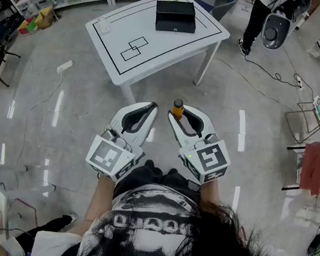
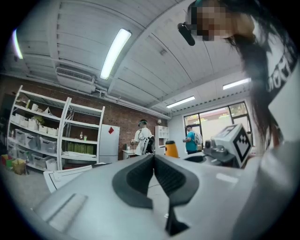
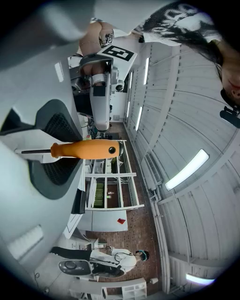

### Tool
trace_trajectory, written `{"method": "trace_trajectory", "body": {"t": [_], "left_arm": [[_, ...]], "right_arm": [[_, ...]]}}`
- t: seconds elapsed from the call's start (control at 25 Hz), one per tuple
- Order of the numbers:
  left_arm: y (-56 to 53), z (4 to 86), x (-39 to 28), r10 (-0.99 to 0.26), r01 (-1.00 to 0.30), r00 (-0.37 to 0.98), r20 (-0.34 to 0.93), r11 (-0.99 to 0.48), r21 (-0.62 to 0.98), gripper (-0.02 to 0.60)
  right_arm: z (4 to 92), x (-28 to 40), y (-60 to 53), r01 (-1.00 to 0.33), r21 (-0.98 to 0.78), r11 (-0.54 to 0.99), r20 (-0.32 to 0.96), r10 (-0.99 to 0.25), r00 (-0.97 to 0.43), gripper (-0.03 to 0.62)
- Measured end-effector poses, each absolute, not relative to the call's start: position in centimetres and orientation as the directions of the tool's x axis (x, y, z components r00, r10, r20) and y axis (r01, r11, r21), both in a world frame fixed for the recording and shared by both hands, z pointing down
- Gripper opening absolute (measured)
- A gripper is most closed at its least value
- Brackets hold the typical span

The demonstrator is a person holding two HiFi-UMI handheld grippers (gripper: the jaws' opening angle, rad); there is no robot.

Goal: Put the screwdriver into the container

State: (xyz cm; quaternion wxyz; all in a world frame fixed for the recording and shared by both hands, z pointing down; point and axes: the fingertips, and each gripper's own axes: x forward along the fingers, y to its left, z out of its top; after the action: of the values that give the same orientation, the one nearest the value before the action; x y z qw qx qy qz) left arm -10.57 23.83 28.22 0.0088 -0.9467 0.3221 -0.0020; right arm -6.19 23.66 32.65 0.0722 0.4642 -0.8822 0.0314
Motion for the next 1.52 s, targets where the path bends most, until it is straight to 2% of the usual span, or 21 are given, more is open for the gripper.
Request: {"method": "trace_trajectory", "body": {"t": [0.8,1.16,1.52], "left_arm": [[19.8,31.2,-16.5,-0.565,-0.566,0.824,0.034,-0.824,0.033,0.0],[17.6,31.9,-15.3,-0.519,-0.519,0.855,0.019,-0.853,0.064,0.0],[12.5,32.4,-12.6,-0.557,-0.557,0.83,0.022,-0.828,0.068,0.0]], "right_arm": [[35.6,-12.6,20.7,-0.836,-0.012,0.549,0.212,-0.815,-0.538,0.104],[36.1,-11.7,18.9,-0.855,0.008,0.518,0.249,-0.829,-0.5,0.104],[36.9,-8.3,13.9,-0.843,-0.004,0.538,0.249,-0.816,-0.522,0.104]]}}
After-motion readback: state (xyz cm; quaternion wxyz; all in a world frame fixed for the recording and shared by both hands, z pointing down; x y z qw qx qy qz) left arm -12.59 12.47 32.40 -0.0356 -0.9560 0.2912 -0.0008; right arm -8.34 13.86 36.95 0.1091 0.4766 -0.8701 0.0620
